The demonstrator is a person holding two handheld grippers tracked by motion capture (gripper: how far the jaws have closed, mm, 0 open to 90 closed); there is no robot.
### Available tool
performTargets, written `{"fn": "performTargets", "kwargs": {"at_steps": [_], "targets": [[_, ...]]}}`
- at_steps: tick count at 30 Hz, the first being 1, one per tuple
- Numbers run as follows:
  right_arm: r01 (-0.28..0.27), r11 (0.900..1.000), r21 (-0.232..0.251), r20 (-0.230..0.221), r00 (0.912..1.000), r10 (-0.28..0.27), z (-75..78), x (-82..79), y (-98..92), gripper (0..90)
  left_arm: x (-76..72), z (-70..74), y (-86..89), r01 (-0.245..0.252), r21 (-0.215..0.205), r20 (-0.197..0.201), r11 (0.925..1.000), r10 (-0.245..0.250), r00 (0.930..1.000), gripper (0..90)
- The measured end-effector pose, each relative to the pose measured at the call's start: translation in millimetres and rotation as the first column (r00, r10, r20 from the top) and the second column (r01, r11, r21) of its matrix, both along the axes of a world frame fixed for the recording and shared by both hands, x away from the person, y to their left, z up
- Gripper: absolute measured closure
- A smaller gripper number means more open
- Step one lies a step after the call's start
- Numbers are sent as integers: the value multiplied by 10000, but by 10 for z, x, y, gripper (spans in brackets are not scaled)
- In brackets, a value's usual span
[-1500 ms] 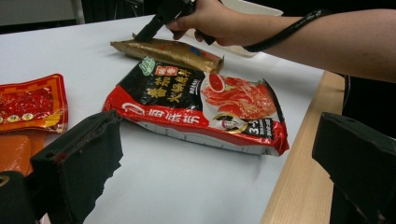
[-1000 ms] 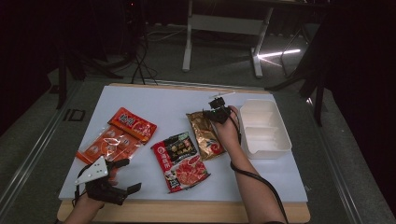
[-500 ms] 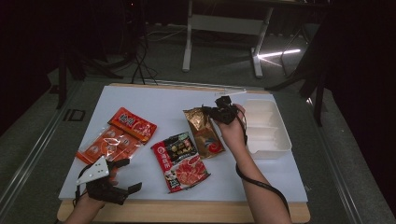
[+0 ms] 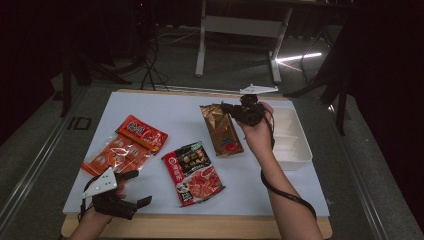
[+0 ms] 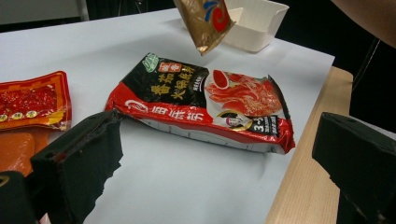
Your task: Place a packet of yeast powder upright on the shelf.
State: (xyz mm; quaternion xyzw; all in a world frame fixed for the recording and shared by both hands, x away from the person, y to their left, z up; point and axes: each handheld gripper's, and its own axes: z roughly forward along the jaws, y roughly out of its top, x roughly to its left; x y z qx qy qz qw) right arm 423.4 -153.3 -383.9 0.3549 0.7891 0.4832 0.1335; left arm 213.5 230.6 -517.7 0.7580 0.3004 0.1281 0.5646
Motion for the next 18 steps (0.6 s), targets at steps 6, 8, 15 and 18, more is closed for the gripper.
{"fn": "performTargets", "kwargs": {"at_steps": [6, 8, 15, 18], "targets": [[99, 9999, 15, 256, 9996, -99, 150, 10, -98, 899, 4, -2, -3, -24, -21, -1, 10000, 24, 10000, 20], [174, 9998, 108, 312, 9994, -177, 207, 18, -151, 899, 6, -1, -5, -37, -32, 11, 10000, 37, 10000, 20], [557, 9984, 41, 560, 9969, -559, 397, 71, -381, 899, -7, 8, 0, -148, -64, 143, 9999, 149, 9998, 20], [673, 9977, 27, 553, 9962, -674, 426, 92, -441, 899, -14, 4, 5, -178, -49, 117, 9998, 179, 9998, 21]]}}
